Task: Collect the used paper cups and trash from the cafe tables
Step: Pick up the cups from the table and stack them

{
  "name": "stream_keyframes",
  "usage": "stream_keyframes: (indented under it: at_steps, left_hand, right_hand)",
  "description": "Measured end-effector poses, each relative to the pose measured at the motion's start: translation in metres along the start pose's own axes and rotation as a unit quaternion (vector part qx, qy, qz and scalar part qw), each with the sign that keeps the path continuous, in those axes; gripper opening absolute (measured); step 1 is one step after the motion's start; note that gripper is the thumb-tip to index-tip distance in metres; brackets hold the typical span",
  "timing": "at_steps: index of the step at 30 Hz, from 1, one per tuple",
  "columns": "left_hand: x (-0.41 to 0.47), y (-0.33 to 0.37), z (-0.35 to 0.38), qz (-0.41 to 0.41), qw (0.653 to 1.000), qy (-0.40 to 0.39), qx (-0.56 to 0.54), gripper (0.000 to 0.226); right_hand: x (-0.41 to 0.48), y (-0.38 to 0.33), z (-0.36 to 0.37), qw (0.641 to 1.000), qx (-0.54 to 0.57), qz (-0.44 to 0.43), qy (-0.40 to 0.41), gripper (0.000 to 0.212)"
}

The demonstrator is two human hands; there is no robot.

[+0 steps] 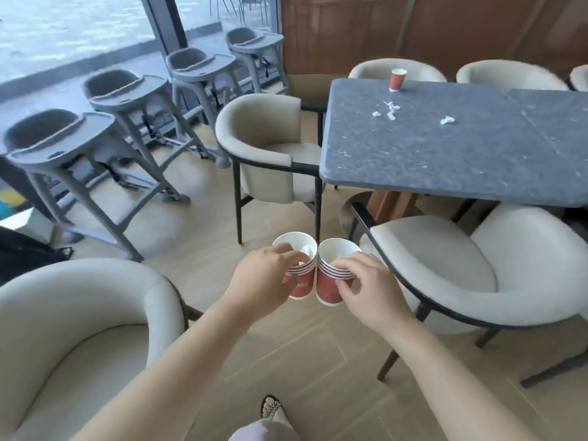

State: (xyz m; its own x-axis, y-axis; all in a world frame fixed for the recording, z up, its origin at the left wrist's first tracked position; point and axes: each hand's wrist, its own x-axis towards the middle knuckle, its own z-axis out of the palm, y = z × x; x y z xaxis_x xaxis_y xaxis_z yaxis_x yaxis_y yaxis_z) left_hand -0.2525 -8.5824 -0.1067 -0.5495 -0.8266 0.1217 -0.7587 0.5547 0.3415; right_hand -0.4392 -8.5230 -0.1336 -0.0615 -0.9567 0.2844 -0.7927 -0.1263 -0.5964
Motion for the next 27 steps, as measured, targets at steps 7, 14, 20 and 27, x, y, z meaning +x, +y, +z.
stream_keyframes:
  at_steps: [7,14,20,27]
  left_hand:
    - [0.046,-0.082,-0.036,-0.045,0.998,0.031,-0.022,0.033]
    - [0.104,-0.136,-0.033,-0.049,0.998,0.026,-0.032,0.032]
    - [0.187,-0.193,-0.029,-0.054,0.997,0.028,-0.041,0.031]
    - [0.300,-0.273,-0.039,-0.103,0.993,0.033,-0.052,0.035]
  right_hand:
    - [0.095,-0.030,0.049,0.999,0.020,-0.029,0.005,0.026]
    - [0.171,-0.022,0.081,0.999,0.008,-0.038,-0.017,0.025]
    - [0.265,0.001,0.115,0.999,0.005,-0.026,-0.018,0.025]
    - [0.406,0.023,0.156,0.998,0.022,-0.042,-0.043,0.025]
